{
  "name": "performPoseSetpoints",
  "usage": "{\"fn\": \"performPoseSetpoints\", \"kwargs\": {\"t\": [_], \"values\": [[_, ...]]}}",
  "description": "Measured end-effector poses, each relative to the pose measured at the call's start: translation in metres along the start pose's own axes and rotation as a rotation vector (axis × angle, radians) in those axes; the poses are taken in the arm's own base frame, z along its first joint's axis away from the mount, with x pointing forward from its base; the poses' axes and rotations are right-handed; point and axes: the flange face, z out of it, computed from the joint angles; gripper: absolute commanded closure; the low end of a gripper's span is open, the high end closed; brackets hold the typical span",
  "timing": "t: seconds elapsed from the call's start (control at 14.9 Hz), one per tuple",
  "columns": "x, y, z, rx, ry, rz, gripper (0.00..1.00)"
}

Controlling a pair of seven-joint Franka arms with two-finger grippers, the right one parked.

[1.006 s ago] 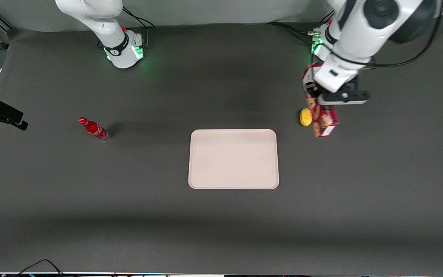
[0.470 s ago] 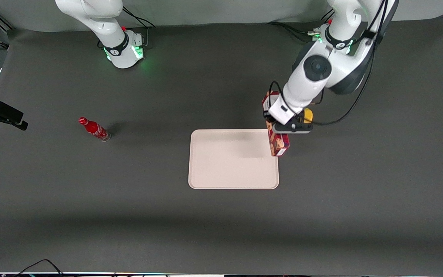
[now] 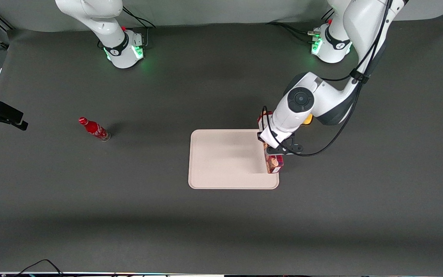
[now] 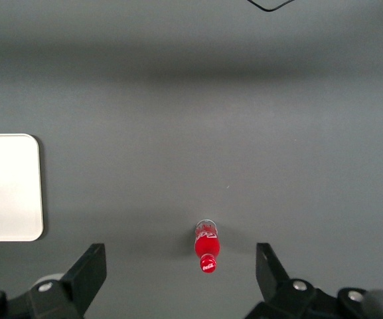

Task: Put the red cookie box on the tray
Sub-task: 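Carry the cookie box over the pink tray with the left gripper, then lower the cookie box onto the tray and open the left gripper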

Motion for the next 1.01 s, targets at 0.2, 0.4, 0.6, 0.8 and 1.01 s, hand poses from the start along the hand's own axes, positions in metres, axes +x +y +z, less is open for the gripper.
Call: {"fn": "performPoseSetpoints", "kwargs": {"t": [0.2,0.4,0.6,0.8,1.01], "values": [[0.005,0.010,0.015,0.024,0.019,0.042,1.00],[0.007,0.017,0.035,0.045,0.021,0.063,1.00],[0.013,0.017,0.053,0.053,0.013,0.070,1.00],[0.020,0.017,0.061,0.049,0.009,0.067,1.00],[0.023,0.016,0.068,0.063,0.018,0.084,0.38]]}}
